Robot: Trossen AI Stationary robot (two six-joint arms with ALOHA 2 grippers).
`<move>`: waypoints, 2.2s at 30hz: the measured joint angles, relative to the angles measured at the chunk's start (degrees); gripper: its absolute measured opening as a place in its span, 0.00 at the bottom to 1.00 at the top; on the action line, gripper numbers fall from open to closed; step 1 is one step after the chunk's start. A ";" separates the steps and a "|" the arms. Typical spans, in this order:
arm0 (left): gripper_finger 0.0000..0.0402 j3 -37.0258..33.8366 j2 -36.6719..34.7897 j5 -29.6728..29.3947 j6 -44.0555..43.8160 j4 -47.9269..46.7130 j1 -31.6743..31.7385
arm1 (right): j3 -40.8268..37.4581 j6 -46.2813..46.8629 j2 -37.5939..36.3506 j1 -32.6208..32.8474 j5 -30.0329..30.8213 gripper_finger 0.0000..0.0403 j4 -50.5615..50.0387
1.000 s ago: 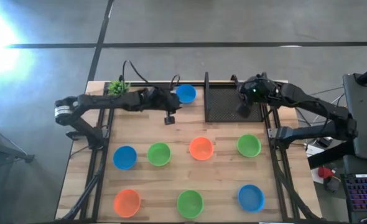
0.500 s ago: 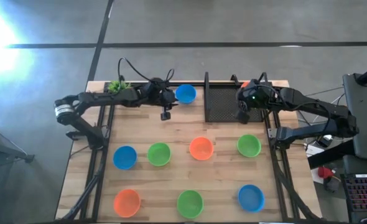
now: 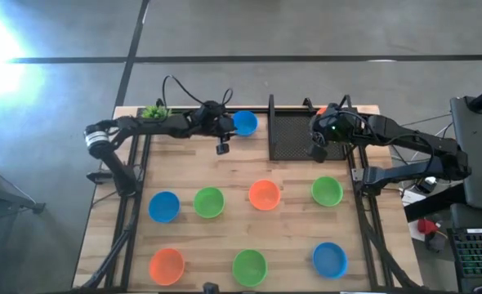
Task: Pick & Place Mini bowls
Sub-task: Put the top blue bowl on the shelf
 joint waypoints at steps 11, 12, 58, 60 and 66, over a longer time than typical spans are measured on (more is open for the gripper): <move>0.22 0.79 7.08 -0.39 0.44 4.92 1.07 | 0.00 0.05 0.00 -0.02 0.02 0.13 0.09; 0.22 1.21 7.77 -0.38 0.44 5.07 1.17 | 0.00 0.07 0.00 -0.02 0.02 0.13 0.09; 0.22 8.59 12.74 -1.07 1.49 -2.73 1.61 | 0.00 0.07 0.02 -0.02 0.09 0.13 1.36; 0.22 8.50 13.02 -1.03 1.55 -2.81 1.60 | 0.00 0.04 0.02 -0.02 0.09 0.13 1.36; 0.22 8.48 13.17 -1.03 1.57 -2.76 1.60 | 0.00 0.26 0.02 -0.02 0.11 0.13 1.40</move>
